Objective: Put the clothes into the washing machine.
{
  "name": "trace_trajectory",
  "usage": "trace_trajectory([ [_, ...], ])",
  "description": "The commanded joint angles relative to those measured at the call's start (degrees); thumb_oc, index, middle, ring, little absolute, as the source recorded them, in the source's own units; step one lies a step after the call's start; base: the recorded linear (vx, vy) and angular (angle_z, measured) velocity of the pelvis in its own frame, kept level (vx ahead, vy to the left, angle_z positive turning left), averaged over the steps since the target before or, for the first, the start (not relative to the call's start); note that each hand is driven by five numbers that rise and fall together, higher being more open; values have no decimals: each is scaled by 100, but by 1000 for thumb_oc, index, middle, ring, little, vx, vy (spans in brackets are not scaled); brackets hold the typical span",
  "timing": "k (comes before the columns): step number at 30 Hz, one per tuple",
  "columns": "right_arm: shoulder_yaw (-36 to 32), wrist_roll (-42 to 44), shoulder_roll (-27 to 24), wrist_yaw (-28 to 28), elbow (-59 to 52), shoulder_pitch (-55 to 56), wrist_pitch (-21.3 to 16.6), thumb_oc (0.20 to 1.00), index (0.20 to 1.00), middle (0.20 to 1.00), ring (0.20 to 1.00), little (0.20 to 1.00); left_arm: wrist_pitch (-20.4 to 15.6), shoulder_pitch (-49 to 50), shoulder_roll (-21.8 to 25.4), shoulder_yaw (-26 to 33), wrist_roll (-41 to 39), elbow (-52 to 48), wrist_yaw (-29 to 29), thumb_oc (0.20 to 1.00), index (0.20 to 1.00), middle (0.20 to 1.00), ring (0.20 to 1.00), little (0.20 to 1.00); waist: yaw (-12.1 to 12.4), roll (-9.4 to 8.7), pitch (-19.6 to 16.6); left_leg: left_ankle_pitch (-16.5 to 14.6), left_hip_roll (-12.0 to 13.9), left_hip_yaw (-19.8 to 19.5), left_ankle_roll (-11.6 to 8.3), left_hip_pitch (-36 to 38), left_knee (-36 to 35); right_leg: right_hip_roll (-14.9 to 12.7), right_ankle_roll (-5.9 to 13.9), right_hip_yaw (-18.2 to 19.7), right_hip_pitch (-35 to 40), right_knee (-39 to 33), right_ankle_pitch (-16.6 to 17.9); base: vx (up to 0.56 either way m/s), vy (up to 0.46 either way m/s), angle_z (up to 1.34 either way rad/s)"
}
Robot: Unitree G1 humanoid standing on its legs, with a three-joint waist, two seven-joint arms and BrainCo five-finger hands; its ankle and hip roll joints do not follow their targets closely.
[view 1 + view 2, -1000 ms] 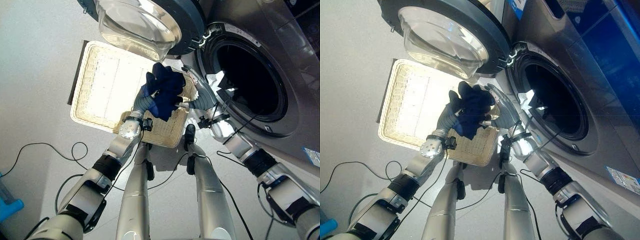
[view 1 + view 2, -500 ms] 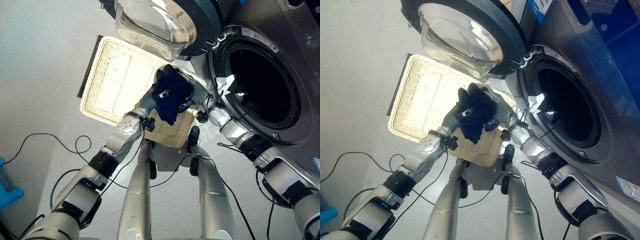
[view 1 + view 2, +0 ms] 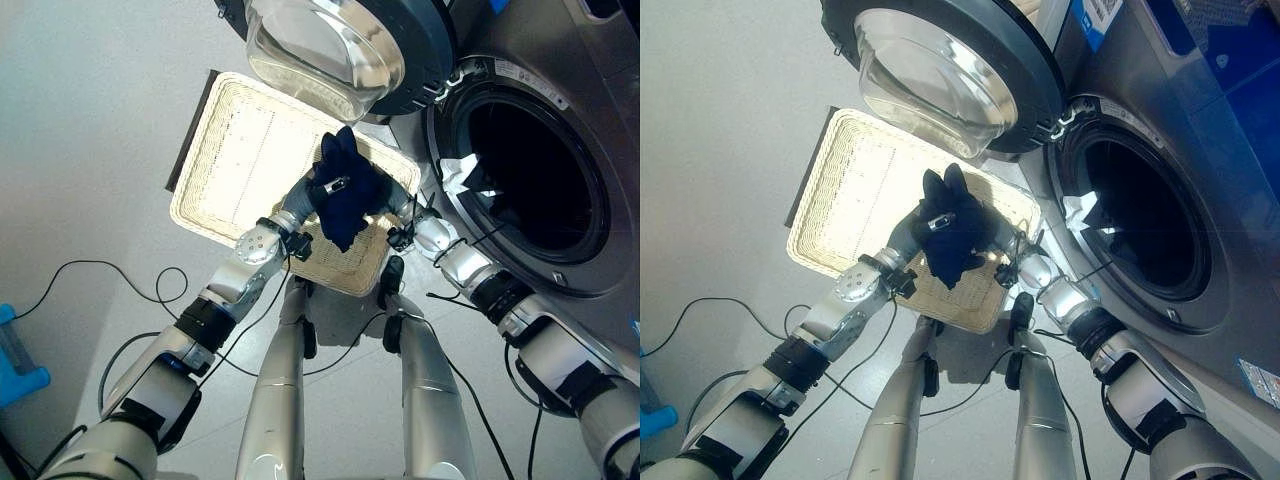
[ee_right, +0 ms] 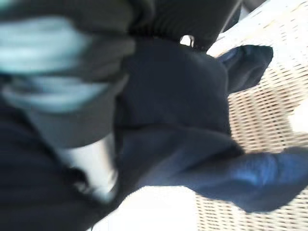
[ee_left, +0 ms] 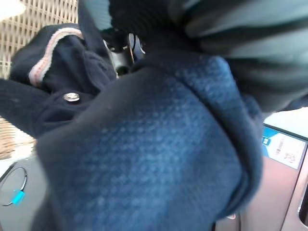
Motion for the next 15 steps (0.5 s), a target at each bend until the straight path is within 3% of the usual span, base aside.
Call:
trace_trajectory([
  [1,-298,309,316,-125,-717,-265,-799,200,200,200,200,200,-67,-277,-460,-334,107,-635,-135,200,200,200,200,200,-22,251,-51,-513,-453,431,149,26,394,231,309,-393,175,-517,479,0,0,0],
  [8,-568,711,424,-241,-976,-147,-1040,200,200,200,200,200,-39,-280,-483,-358,631,-527,72,200,200,200,200,200,-69,239,-51,-512,-429,472,153,45,376,241,316,-369,176,-528,491,0,0,0],
  [9,-654,858,475,-288,-985,-122,-1141,200,200,200,200,200,-8,-326,-450,-405,1117,-443,134,200,200,200,200,200,-78,237,-51,-522,-424,480,146,48,386,243,318,-368,182,-525,482,0,0,0],
  [15,-881,1037,557,-729,-959,-30,-1421,200,200,200,200,200,266,-511,-289,-648,1729,-158,337,200,200,200,200,200,-141,238,-51,-523,-413,520,133,68,383,272,323,-335,195,-532,486,1,5,0],
])
